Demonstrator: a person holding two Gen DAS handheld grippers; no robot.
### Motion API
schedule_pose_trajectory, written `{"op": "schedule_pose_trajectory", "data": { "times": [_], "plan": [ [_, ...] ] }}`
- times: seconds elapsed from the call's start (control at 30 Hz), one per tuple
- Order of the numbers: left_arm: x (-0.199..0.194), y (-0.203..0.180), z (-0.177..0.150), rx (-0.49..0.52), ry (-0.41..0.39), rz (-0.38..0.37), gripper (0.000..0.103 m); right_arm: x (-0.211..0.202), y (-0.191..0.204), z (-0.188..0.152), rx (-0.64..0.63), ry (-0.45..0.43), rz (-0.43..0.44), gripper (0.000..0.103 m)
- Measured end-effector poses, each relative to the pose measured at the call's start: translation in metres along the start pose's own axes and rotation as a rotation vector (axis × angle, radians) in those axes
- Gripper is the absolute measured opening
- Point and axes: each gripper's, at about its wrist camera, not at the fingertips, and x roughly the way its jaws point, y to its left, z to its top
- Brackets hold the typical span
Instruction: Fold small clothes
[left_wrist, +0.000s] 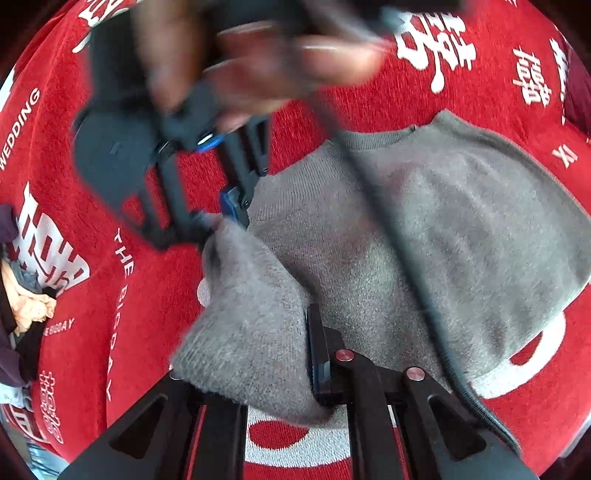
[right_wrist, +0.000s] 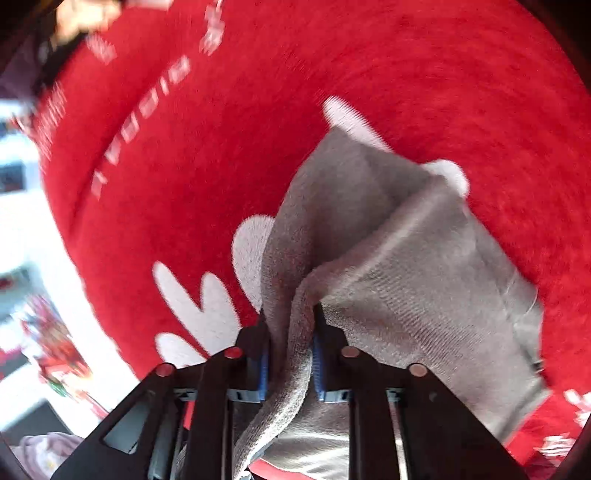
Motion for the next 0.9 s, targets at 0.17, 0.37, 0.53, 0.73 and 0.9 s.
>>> {"op": "schedule_pose_trajectory", "data": {
  "times": [0.17,0.37,0.53,0.73,0.9],
  "plan": [
    [-0.028,0.003,0.013,-0.026,-0.051,-0.046,0.012,-0.04,-0.036,-0.041,0.093,-0.182,0.19,0.016],
    [-0.067,-0.017,0.04,0.047,-0.133,-0.097,0.012,-0.097,-0.074,-0.096,0.145,-0.386,0.321,0.016],
    [-0.099,-0.053,0.064,0.127,-0.2,-0.148,0.011,-0.134,-0.114,-0.152,0.232,-0.528,0.417,0.016],
    [-0.122,-0.109,0.089,0.256,-0.267,-0.213,0.011,-0.162,-0.161,-0.232,0.3,-0.675,0.47,0.016],
    [-0.116,-0.165,0.1,0.365,-0.262,-0.283,0.011,-0.152,-0.207,-0.296,0.424,-0.764,0.494,0.016]
  ]
}}
